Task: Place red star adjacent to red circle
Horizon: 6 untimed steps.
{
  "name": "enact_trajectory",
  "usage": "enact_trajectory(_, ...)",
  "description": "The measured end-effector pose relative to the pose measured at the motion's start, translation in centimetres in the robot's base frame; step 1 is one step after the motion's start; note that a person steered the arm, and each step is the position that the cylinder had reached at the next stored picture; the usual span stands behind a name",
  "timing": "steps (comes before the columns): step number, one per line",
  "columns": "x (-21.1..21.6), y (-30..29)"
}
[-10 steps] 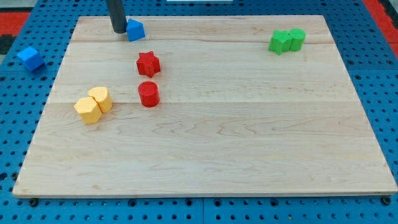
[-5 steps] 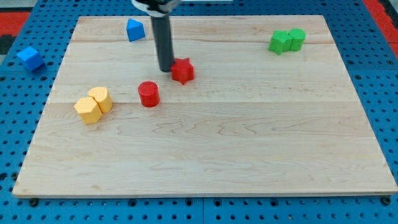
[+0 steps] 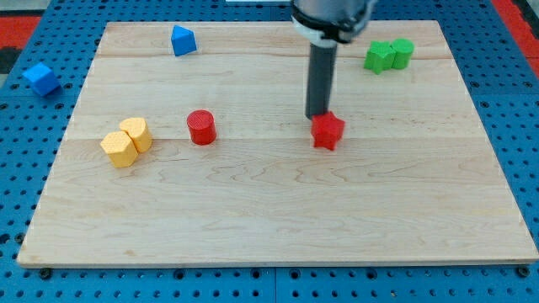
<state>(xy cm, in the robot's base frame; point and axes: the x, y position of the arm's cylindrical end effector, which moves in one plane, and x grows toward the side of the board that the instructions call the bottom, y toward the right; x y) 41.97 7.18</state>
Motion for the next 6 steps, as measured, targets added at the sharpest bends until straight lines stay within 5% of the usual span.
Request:
enact_trajectory(2,1.6,2.3)
enact_trajectory(4,10.6,-4.1)
enact_trajectory(5,14.4,-0.2)
enact_trajectory(6,12.4,5.4)
